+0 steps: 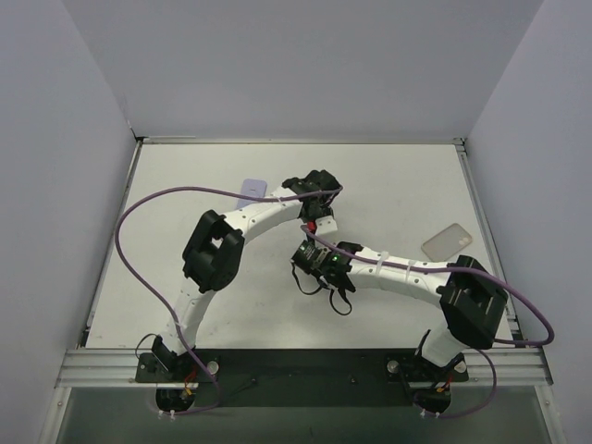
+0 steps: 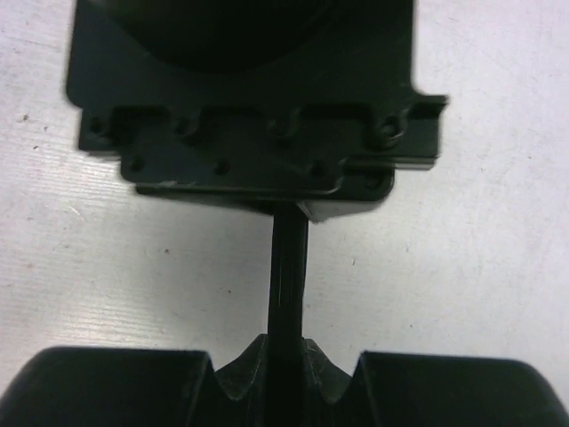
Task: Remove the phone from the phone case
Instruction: Pick up the phone at the center of the board.
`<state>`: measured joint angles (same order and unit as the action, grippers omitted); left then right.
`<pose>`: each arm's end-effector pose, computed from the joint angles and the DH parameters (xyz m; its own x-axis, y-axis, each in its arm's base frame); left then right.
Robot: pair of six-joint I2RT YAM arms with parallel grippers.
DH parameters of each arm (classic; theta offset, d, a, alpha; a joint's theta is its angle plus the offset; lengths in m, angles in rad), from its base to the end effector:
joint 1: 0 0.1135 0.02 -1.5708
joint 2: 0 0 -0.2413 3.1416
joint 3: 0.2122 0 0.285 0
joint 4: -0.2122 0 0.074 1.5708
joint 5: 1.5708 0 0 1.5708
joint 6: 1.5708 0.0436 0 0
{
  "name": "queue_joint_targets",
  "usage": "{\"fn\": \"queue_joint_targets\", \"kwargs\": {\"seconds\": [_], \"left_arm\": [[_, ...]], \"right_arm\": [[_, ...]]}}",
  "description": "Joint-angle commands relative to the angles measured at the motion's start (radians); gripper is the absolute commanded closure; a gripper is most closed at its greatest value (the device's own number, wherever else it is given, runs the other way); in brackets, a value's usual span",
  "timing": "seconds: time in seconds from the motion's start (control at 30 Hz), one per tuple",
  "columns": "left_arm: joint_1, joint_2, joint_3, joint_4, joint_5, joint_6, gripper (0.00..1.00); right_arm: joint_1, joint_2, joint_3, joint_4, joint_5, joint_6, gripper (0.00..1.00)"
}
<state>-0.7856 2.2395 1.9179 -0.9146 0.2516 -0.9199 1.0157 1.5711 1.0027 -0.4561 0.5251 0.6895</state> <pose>0.3395 -0.3550 0.1619 -0.9955 -0.0939 -0.0119 -0.0812 0.9113 -0.4037 0.2005 0.2819 0.1600 -0.7279 -0.1294 -0.6733 -0.1750 0.9846 0.0000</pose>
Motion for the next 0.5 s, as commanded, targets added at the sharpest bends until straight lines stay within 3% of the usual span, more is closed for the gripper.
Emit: {"fn": "queue_joint_targets", "kwargs": {"seconds": [0.0, 0.03, 0.1, 0.3, 0.47], "left_arm": [[0.005, -0.136, -0.06, 0.086, 0.09, -0.031, 0.54], [0.006, -0.152, -0.085, 0.118, 0.097, -0.033, 0.51], [0.014, -0.201, -0.155, 0.213, 0.117, -0.037, 0.12], [0.054, -0.276, -0.256, 0.365, 0.199, -0.043, 0.07], [0.114, -0.345, -0.344, 0.48, 0.271, -0.054, 0.05]], "right_arm": [[-0.019, -0.06, 0.008, -0.065, 0.095, 0.061, 1.0], [-0.022, -0.068, 0.005, -0.069, 0.096, 0.067, 1.0], [-0.035, -0.095, -0.009, -0.07, 0.095, 0.074, 1.0], [-0.072, -0.201, -0.058, -0.059, 0.058, 0.084, 1.0], [-0.199, -0.373, -0.136, 0.016, -0.062, 0.068, 1.0]]}}
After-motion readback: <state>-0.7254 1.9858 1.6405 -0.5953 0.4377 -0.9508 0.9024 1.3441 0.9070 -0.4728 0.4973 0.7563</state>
